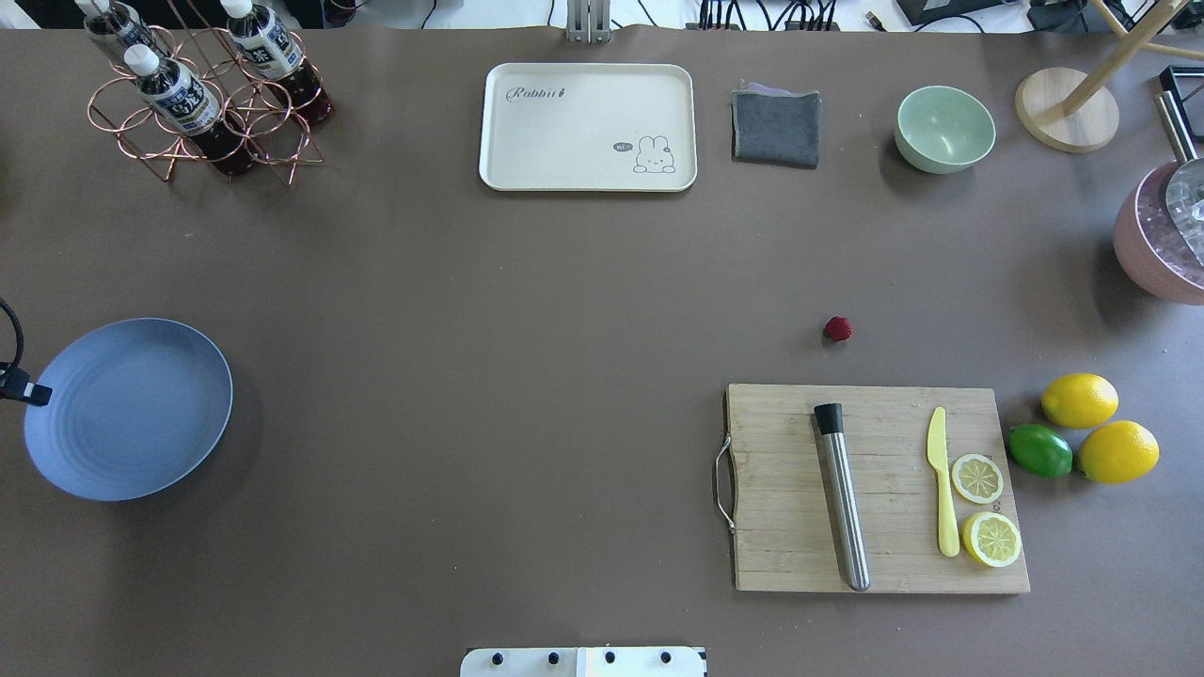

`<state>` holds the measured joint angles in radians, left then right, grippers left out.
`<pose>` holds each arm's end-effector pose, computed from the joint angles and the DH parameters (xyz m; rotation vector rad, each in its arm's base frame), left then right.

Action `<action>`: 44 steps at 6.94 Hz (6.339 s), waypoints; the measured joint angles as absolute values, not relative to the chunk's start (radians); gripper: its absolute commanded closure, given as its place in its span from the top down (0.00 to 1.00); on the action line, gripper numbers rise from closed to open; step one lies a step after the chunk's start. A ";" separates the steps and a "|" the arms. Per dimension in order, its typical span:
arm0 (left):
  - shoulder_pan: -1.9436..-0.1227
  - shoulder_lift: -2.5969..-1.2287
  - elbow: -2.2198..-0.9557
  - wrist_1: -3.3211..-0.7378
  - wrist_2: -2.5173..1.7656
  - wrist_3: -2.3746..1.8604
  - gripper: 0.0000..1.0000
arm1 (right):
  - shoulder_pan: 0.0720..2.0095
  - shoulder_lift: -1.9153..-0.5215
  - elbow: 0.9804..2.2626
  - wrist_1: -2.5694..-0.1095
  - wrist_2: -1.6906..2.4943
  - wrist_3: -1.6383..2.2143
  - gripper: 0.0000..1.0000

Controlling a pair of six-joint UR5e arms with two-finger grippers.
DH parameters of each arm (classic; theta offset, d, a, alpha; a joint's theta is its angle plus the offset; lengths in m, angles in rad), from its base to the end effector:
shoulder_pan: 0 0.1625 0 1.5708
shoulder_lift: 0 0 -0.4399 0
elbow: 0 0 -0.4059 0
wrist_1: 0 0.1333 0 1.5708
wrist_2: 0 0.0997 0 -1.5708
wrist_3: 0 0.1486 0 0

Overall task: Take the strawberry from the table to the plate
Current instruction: 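Push the blue plate inward with the left gripper while the right gripper approaches the strawberry, then close the right gripper on the red strawberry while the left gripper holds the plate, then lift the strawberry with the right gripper toward the plate while the left gripper withdraws, then lower the strawberry onto the blue plate and open the right gripper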

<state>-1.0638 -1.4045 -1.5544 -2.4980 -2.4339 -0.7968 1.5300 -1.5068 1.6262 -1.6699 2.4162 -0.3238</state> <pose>0.2080 -0.4165 0.6736 0.0551 1.0711 0.0596 0.0004 -0.5333 0.6497 0.1389 -0.8389 -0.3511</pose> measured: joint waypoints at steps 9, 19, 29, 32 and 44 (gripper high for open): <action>-0.604 -1.844 -1.877 -2.118 -2.054 -1.545 0.00 | 1.041 -1.371 1.809 -1.433 2.345 0.628 1.00; -0.403 -2.003 -1.724 -2.103 -1.834 -1.618 0.90 | 0.759 -1.238 1.588 -1.253 2.136 0.796 0.26; -0.733 -1.860 -1.798 -2.093 -2.082 -1.365 0.90 | 0.763 -1.101 1.695 -1.379 2.176 0.946 0.00; -0.957 -1.726 -1.746 -2.094 -2.206 -1.116 0.91 | 0.572 -0.991 1.709 -1.394 2.022 1.182 0.00; -1.013 -1.672 -1.744 -2.102 -2.258 -1.043 0.94 | 0.375 -0.889 1.589 -1.384 1.838 1.272 1.00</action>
